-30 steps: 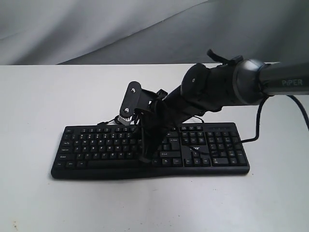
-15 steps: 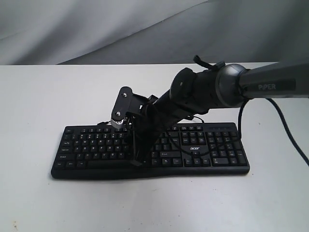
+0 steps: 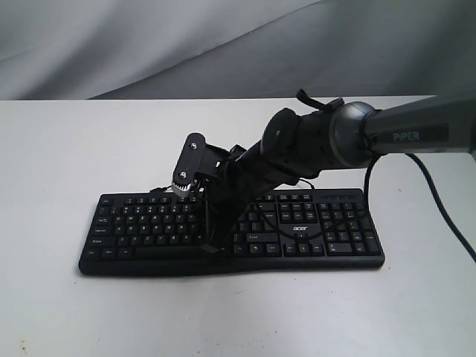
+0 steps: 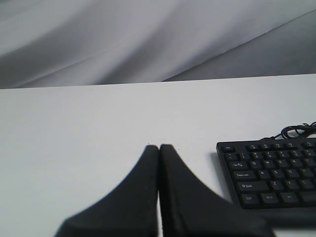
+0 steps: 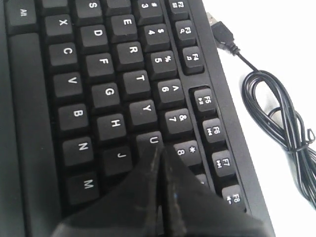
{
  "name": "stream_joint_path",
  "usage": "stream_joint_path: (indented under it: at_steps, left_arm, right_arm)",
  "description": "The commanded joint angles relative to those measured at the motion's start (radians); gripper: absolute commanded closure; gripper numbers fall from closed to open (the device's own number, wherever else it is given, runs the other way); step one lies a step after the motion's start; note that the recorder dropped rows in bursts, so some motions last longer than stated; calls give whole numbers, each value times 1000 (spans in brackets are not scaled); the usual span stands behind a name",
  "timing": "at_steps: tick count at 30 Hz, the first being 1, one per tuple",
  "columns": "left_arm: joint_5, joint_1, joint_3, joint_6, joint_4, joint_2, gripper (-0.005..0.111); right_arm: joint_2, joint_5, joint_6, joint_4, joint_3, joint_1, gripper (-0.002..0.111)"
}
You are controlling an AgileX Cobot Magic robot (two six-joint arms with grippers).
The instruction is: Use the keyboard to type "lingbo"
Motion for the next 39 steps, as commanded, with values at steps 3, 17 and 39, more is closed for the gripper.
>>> stream_joint_path:
  at_steps: [3, 17, 39]
  left_arm:
    - [-5, 2, 4, -4, -8, -3, 106]
    - [-5, 2, 4, -4, -8, -3, 106]
    - [-5, 2, 4, -4, -8, -3, 106]
  right_arm:
    - [-1, -16, -2, 7, -8, 0, 108]
    - [-1, -23, -2, 7, -8, 0, 108]
    - [-20, -15, -32, 39, -8, 0, 108]
